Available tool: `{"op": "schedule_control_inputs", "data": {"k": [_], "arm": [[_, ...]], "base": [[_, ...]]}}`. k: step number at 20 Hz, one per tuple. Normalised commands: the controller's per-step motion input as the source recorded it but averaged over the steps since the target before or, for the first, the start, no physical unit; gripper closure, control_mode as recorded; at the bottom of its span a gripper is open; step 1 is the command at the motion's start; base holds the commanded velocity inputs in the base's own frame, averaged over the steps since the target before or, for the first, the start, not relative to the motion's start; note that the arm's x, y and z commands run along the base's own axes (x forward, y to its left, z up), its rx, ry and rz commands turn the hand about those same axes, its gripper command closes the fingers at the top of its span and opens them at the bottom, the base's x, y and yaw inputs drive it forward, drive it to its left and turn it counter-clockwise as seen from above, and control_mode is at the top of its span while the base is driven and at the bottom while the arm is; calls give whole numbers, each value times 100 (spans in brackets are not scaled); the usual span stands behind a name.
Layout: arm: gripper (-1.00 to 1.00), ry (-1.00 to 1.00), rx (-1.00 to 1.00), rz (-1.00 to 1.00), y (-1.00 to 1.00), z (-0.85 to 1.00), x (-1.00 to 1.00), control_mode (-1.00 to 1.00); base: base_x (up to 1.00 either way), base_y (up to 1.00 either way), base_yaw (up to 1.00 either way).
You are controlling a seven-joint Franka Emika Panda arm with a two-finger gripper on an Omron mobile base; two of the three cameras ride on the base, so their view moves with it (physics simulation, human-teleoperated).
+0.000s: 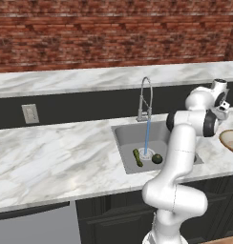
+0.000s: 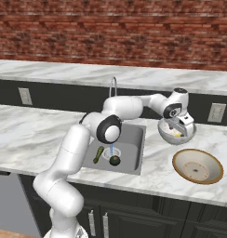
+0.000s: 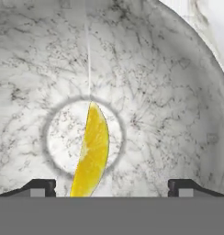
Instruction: Pick the squashs from the sink and place them in one bowl. Place the lemon wedge in the other bowl. Then turn off the sink faucet.
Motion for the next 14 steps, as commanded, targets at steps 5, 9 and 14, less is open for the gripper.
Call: {"op": "schedule_control_inputs", "data": {"k": [5,9,14], "arm": [[-100,-4,-1,0,44,46,-2,-100],[-100,-9,-6,0,55,62,-10,-100],[-100,-11,-5,0,44,67,-45,-100]], "base": [[0,0,0],[0,0,0],[0,0,0]]}}
